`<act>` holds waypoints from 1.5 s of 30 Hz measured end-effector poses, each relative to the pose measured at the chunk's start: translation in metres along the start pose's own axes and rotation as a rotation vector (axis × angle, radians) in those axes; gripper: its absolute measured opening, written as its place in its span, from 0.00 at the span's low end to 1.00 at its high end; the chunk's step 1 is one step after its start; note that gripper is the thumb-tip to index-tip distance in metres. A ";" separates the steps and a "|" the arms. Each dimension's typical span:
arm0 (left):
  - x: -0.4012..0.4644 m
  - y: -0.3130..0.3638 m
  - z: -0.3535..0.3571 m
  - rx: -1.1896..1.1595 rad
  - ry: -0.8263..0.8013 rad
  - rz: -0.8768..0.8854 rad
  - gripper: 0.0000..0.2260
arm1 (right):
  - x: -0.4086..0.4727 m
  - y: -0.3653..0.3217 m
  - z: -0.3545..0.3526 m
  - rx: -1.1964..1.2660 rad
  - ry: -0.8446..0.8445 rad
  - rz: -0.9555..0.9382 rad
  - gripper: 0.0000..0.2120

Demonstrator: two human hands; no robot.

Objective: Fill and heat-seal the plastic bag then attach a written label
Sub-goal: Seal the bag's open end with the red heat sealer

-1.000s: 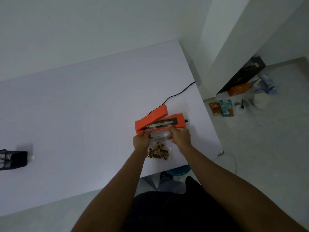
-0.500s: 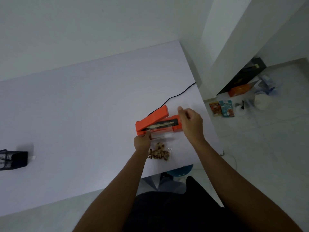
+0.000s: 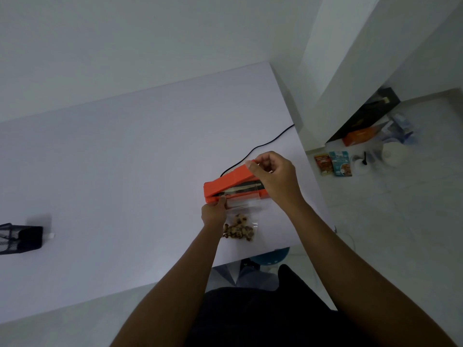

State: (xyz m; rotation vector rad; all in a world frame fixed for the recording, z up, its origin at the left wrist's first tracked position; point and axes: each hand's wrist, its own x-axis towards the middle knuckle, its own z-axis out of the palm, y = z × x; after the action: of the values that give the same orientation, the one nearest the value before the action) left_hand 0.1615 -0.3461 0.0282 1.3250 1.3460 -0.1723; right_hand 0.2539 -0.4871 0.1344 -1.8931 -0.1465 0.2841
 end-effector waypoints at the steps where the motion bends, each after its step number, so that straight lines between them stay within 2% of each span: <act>1: 0.000 0.000 0.000 -0.003 -0.002 0.001 0.10 | 0.001 0.002 -0.002 0.003 0.002 0.012 0.10; 19: 0.002 0.000 0.000 0.007 0.007 0.027 0.13 | 0.000 0.083 -0.015 0.100 0.112 0.307 0.13; 24: 0.002 0.001 0.000 0.016 0.008 0.033 0.13 | 0.001 0.093 -0.016 0.206 0.100 0.441 0.15; 31: 0.002 0.001 0.000 0.028 0.003 0.041 0.14 | 0.007 0.105 -0.019 0.225 0.104 0.524 0.16; 39: 0.003 0.001 -0.001 0.033 0.005 0.028 0.13 | 0.010 0.117 -0.023 0.323 0.035 0.713 0.19; 45: 0.003 -0.002 -0.001 0.035 0.002 0.035 0.12 | 0.014 0.117 -0.027 0.326 0.002 0.756 0.18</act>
State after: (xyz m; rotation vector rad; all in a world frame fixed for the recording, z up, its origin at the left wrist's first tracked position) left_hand 0.1607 -0.3446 0.0253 1.3776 1.3265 -0.1715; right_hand 0.2700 -0.5473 0.0312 -1.5532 0.5986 0.7639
